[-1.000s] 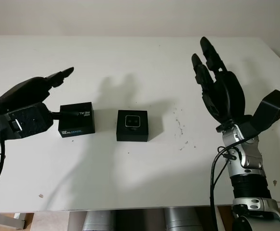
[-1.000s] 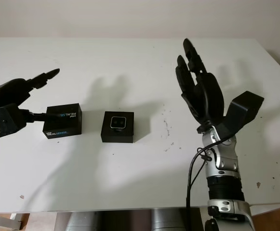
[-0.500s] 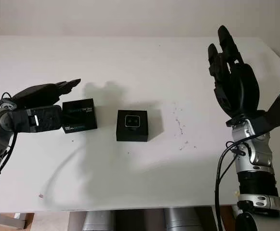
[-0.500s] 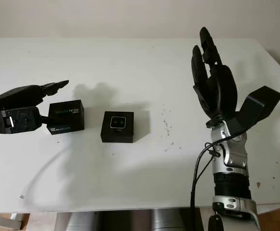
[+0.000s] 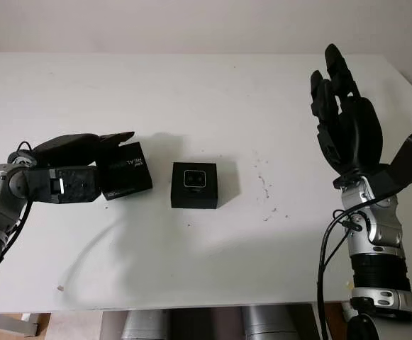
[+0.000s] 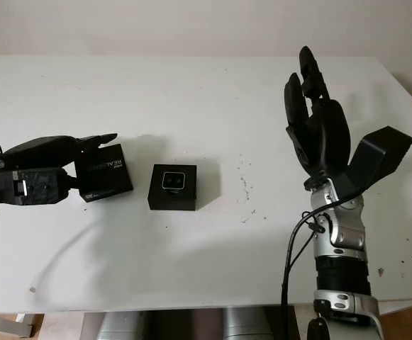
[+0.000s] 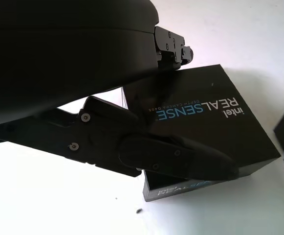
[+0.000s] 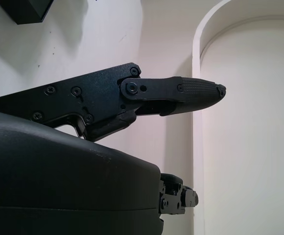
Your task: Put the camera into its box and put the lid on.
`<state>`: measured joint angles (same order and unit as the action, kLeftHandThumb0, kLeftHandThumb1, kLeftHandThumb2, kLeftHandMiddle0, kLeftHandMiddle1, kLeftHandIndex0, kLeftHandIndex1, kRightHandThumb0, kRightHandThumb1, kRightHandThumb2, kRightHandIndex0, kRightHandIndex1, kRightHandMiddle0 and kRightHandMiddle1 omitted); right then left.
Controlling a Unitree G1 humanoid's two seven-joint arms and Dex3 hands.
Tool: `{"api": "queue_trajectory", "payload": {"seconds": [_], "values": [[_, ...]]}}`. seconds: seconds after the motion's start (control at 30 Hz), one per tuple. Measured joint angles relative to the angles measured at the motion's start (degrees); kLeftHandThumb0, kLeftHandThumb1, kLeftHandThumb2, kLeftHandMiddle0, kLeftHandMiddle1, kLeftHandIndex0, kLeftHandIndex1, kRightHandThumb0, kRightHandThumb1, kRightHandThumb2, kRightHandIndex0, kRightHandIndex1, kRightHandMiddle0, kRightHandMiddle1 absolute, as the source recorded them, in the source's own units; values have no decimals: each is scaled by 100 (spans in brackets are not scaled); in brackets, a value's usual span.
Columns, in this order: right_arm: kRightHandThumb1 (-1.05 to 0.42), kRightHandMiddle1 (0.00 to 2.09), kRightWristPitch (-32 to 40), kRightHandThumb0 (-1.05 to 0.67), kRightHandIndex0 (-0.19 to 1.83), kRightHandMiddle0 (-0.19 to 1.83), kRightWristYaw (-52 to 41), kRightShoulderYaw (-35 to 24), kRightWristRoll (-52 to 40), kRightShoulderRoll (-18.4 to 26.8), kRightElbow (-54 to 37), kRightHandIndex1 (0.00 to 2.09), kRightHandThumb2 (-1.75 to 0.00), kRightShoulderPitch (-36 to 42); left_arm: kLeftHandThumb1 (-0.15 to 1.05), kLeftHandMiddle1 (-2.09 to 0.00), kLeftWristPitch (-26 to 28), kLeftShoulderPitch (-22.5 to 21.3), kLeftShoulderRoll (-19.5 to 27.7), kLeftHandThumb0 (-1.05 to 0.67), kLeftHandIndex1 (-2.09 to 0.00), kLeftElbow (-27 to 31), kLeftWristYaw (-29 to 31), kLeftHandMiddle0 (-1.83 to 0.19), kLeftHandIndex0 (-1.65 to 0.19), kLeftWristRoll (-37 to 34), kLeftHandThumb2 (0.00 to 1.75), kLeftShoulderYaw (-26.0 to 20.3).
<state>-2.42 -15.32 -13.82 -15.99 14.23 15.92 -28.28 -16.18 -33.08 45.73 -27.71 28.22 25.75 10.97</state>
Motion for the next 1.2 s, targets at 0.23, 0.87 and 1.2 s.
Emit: {"api": "queue_trajectory", "payload": {"seconds": [0.23, 0.87, 1.2], "values": [[-105, 6, -8, -67, -9, -5, 9, 25, 108, -1, 5, 5, -36, 1, 89, -3, 485, 59, 19, -88, -2, 464, 444, 8, 10, -444, 6, -209], [-105, 6, 11, -61, -8, -3, 46, 103, 243, -4, -79, 6, -34, 136, 104, -6, 620, 437, 117, -101, -5, 1200, -41, 13, 15, -462, 12, -530], [-105, 6, 125, -59, -7, -3, 101, 111, 218, -10, -128, 6, -35, 148, 98, -6, 798, 865, 258, -104, -5, 2254, 744, 11, 15, -457, 5, -520]]}}
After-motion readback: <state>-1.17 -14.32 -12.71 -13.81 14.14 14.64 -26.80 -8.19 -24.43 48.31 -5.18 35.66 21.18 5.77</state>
